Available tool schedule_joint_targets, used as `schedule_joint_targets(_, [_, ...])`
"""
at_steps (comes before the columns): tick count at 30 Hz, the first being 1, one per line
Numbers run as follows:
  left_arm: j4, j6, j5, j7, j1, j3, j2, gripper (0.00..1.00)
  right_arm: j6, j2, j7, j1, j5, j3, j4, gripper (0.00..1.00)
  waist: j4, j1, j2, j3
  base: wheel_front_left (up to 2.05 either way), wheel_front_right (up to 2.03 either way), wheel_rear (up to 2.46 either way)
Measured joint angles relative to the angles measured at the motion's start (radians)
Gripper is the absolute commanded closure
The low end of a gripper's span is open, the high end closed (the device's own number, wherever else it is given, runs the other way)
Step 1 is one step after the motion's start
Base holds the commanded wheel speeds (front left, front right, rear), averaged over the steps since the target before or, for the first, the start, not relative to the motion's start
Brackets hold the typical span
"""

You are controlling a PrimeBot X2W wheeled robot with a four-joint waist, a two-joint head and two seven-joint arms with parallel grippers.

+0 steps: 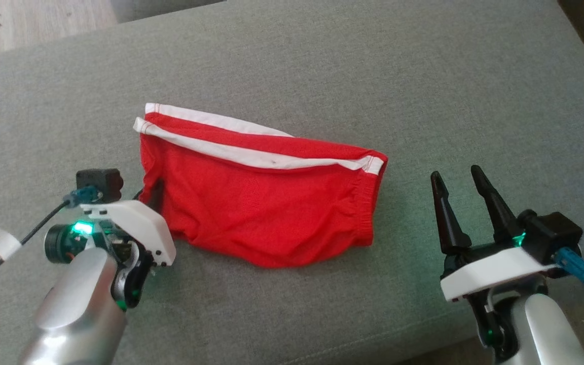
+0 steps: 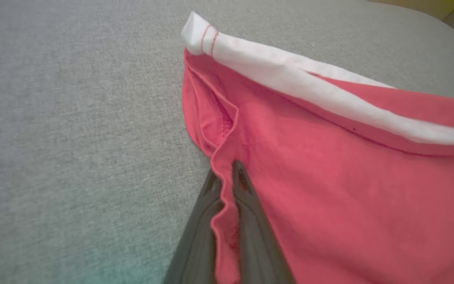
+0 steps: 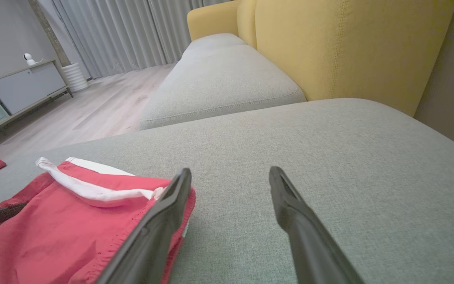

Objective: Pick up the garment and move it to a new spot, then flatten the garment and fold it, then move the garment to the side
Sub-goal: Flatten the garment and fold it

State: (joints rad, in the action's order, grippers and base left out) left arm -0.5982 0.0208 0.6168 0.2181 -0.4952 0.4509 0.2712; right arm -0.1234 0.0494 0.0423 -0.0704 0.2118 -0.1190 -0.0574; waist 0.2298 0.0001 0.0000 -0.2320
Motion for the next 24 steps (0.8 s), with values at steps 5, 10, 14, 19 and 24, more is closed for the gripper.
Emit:
schedule_joint_targets(5, [0.006, -0.005, 0.002, -0.044, 0.009, -0.004, -0.002, 1.00, 0.000, 0.000, 0.001, 0.001, 0.000, 0.020, -0.005, 0.00, -0.018, 0.0000, 0.0000, 0.023, 0.00, 0.00, 0.00])
schedule_joint_targets(10, [0.081, -0.017, 0.036, -0.062, 0.066, -0.026, -0.001, 1.00, 0.000, 0.000, 0.000, 0.015, -0.001, 0.056, -0.007, 0.00, -0.058, -0.0001, 0.0000, 0.057, 0.00, 0.00, 0.00])
schedule_joint_targets(14, [0.153, -0.040, 0.057, -0.061, 0.173, -0.033, 0.007, 1.00, 0.000, -0.001, -0.005, 0.045, -0.001, 0.065, -0.009, 0.00, -0.099, -0.0001, 0.0000, 0.087, 0.00, 0.00, 0.00])
schedule_joint_targets(19, [0.225, -0.073, 0.083, -0.052, 0.291, -0.036, 0.013, 1.00, 0.000, -0.001, -0.012, 0.051, -0.001, 0.069, -0.009, 0.00, -0.140, -0.0002, 0.0000, 0.116, 0.00, 0.00, 0.00])
schedule_joint_targets(24, [0.285, -0.102, 0.109, -0.052, 0.386, -0.039, 0.007, 1.00, 0.000, -0.001, -0.018, 0.069, -0.001, 0.070, -0.009, 0.00, -0.182, -0.0002, 0.0000, 0.146, 0.00, 0.00, 0.00])
